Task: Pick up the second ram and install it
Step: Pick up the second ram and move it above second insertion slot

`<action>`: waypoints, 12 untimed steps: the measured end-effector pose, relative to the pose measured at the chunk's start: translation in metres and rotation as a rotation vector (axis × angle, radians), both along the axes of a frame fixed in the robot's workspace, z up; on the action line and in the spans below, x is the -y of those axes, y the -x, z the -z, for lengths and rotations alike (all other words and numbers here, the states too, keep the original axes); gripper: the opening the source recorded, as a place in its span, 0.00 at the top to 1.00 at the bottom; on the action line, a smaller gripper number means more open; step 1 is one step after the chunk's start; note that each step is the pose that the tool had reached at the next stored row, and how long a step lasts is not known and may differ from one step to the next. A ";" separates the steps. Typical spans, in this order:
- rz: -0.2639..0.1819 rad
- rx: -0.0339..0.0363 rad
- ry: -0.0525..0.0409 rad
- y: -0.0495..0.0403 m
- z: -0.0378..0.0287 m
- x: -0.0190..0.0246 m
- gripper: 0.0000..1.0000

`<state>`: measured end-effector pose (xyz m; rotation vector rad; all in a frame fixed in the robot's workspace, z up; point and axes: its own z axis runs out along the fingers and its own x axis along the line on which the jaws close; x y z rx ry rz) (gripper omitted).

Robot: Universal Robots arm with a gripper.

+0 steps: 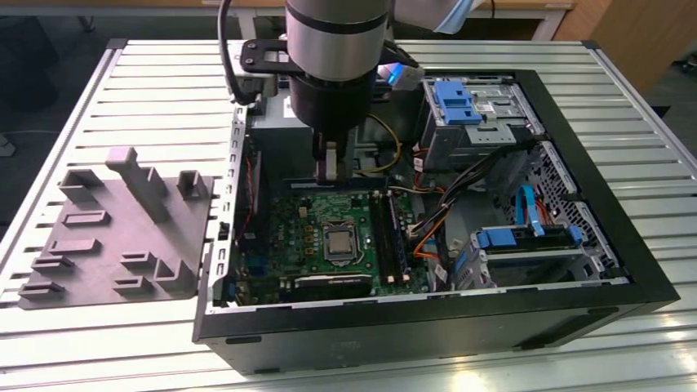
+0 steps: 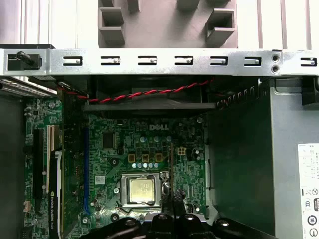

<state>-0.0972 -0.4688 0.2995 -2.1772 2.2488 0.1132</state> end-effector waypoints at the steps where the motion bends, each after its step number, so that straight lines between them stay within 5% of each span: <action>1: 0.000 0.0000 0.0000 0.0000 0.0005 0.0000 0.88; 12: 0.000 0.0000 -0.0001 0.0000 0.0065 0.0000 0.88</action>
